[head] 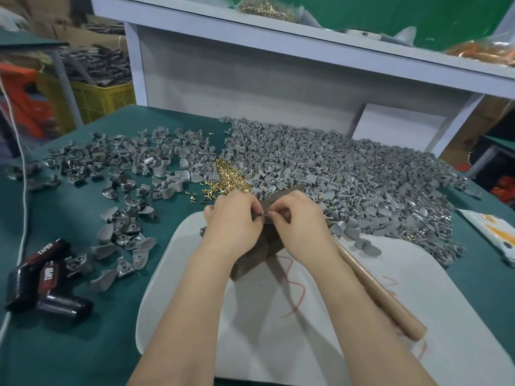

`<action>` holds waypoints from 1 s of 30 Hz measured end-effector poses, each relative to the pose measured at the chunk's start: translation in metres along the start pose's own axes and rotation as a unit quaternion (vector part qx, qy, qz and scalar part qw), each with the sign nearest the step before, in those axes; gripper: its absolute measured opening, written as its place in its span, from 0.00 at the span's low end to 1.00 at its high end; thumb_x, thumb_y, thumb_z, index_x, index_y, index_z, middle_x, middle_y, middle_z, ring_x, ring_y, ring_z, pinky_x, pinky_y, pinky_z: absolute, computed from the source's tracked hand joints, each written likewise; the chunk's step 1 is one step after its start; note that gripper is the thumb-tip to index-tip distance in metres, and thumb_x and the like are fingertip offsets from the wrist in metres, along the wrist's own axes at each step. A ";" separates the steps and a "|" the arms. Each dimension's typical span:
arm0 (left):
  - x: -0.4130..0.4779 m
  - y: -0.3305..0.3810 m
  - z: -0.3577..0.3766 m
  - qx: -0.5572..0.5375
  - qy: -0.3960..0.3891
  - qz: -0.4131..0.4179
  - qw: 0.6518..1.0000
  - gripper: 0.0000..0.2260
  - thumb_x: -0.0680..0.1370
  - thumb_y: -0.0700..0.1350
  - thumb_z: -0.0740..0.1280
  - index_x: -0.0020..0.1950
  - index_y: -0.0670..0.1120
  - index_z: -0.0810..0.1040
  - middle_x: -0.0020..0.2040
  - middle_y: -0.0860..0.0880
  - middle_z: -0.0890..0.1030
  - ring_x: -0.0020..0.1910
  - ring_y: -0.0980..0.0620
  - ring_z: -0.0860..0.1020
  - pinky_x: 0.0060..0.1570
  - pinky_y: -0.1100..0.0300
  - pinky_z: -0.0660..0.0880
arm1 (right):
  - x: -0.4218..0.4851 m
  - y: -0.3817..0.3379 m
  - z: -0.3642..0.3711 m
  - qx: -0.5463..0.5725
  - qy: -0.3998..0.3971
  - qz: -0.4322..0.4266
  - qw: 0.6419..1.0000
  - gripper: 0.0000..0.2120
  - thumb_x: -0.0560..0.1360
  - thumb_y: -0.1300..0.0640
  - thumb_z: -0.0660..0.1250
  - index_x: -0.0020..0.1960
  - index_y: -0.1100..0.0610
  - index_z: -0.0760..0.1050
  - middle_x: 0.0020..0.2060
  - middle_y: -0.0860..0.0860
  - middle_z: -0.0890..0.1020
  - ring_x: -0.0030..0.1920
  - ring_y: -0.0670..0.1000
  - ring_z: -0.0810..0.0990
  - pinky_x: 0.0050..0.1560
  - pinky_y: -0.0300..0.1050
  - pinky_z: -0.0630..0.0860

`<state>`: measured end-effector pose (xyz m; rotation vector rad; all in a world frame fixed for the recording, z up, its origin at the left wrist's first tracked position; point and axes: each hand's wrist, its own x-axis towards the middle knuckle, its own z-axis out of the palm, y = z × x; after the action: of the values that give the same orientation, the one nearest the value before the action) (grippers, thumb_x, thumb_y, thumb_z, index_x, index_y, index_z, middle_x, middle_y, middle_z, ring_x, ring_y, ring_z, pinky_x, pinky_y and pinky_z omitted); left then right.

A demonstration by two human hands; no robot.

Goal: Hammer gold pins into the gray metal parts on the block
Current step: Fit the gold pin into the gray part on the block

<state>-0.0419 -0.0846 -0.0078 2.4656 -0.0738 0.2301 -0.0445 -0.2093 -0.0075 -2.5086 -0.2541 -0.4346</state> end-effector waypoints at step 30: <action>-0.004 0.002 -0.002 -0.008 0.021 0.010 1.000 0.05 0.76 0.46 0.67 0.41 0.53 0.75 0.47 0.51 0.81 0.55 0.46 0.74 0.55 0.53 0.64 | -0.001 -0.009 0.003 -0.028 0.008 0.036 0.999 0.05 0.75 0.61 0.65 0.41 0.57 0.77 0.41 0.47 0.71 0.42 0.48 0.71 0.44 0.40 0.64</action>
<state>-0.0464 -0.0853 -0.0059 2.4442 -0.0830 0.2884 -0.0472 -0.2008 -0.0057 -2.5598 -0.1468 -0.4376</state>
